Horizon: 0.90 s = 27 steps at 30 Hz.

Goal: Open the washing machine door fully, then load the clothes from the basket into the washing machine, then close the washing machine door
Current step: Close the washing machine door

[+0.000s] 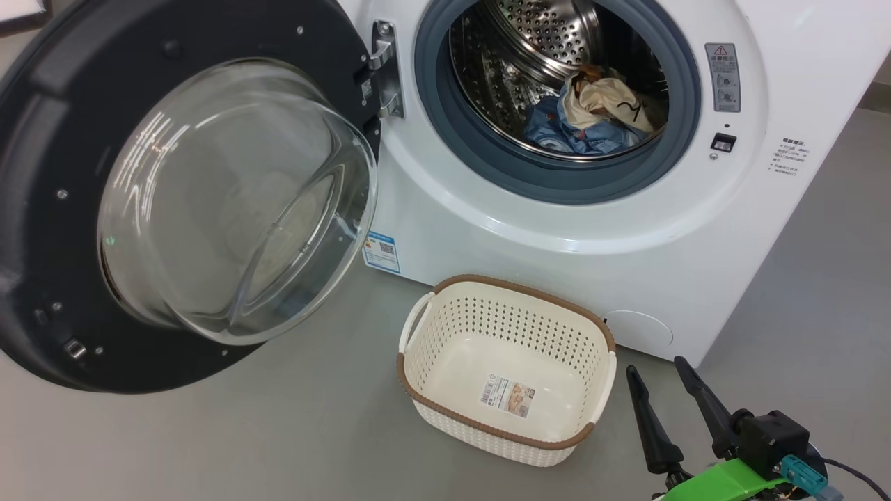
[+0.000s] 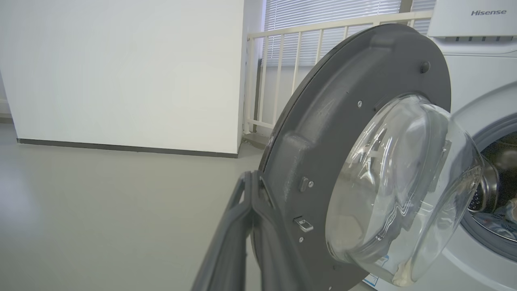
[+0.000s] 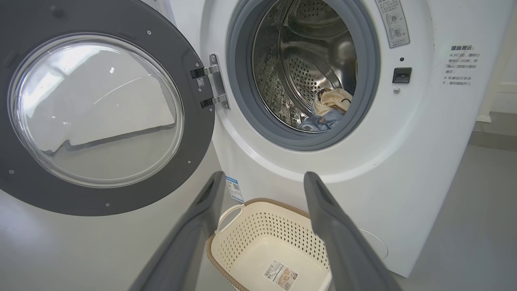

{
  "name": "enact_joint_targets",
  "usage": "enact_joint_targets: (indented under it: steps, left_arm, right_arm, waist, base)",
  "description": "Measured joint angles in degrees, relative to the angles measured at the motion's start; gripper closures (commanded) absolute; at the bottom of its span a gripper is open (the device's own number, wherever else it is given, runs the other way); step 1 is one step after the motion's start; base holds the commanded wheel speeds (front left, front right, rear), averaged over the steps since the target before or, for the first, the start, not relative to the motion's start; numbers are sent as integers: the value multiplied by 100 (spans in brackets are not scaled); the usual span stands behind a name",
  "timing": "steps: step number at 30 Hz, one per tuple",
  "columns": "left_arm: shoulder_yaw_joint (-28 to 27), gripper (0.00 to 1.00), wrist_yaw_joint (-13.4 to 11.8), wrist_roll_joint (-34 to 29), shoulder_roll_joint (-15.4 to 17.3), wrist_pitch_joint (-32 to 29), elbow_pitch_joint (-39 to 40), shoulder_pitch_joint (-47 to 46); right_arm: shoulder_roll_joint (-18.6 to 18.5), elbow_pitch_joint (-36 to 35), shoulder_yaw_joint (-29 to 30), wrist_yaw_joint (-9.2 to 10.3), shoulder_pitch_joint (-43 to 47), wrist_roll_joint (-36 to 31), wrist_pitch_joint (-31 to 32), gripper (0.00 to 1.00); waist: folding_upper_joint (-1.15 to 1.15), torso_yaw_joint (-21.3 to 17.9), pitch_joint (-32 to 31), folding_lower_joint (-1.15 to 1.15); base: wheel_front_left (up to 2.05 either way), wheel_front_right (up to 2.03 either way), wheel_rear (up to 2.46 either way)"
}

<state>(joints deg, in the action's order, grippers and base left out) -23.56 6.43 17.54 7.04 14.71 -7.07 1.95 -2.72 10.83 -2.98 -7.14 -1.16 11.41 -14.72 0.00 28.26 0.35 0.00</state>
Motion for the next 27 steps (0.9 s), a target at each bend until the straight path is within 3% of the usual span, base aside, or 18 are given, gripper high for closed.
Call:
enact_joint_targets:
  steps: [13, 19, 27]
  left_arm:
    - [-364, 100, 48, 911, 779, 0, -780, -1154]
    - [-532, 100, 87, 2749, 1284, -356, -1637, -2010]
    - [-1042, 100, 87, 4520, 1805, -1268, -2774, -2748]
  right_arm:
    - [0, 0, -9, 0, -3, 0, 0, 0]
    - [-1, 2, -11, 0, -12, -1, 0, 0]
    - [-1, 16, 9, 0, -30, -4, -1, 0]
  waist:
    - [0, -144, 128, 0]
    - [0, -216, 206, 0]
    - [0, -308, 299, 0]
  base:
    - [0, 0, 0]
    - [0, 0, 0]
    - [0, 0, 0]
